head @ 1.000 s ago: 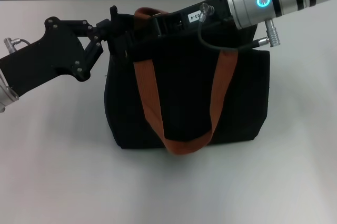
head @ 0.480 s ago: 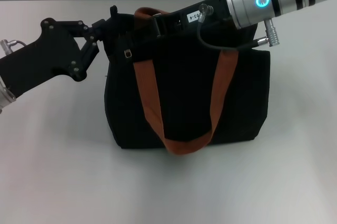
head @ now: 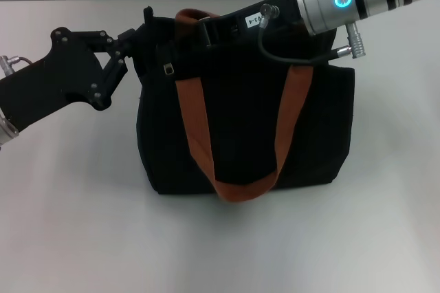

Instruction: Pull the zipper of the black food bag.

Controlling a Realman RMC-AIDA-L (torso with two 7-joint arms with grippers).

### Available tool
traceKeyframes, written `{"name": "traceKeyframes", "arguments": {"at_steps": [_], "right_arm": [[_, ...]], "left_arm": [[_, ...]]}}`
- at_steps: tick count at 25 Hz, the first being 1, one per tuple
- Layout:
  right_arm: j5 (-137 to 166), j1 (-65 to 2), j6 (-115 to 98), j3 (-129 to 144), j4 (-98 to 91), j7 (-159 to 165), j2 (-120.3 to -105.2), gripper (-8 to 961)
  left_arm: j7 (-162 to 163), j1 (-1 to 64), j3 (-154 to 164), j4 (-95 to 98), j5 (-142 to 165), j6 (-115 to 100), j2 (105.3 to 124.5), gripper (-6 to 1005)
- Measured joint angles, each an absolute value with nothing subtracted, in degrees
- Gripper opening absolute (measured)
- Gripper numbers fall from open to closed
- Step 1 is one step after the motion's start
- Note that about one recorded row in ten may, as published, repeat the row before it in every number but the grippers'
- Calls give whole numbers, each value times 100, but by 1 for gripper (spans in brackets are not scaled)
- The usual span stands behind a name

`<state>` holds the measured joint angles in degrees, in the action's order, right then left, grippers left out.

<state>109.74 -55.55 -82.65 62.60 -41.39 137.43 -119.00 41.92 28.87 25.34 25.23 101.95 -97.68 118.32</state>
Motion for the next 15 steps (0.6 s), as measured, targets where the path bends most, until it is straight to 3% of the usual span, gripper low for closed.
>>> {"name": "traceKeyframes", "arguments": {"at_steps": [10, 15], "right_arm": [[10985, -5584, -8116, 6329, -4113, 13737, -11900, 51], [10986, -5592, -8117, 6329, -4114, 13737, -11904, 51]], "left_arm": [[4170, 2933, 2542, 2493, 10194, -9790, 11848, 17], [4188, 2939, 2530, 2503, 10195, -9791, 11848, 19]]}}
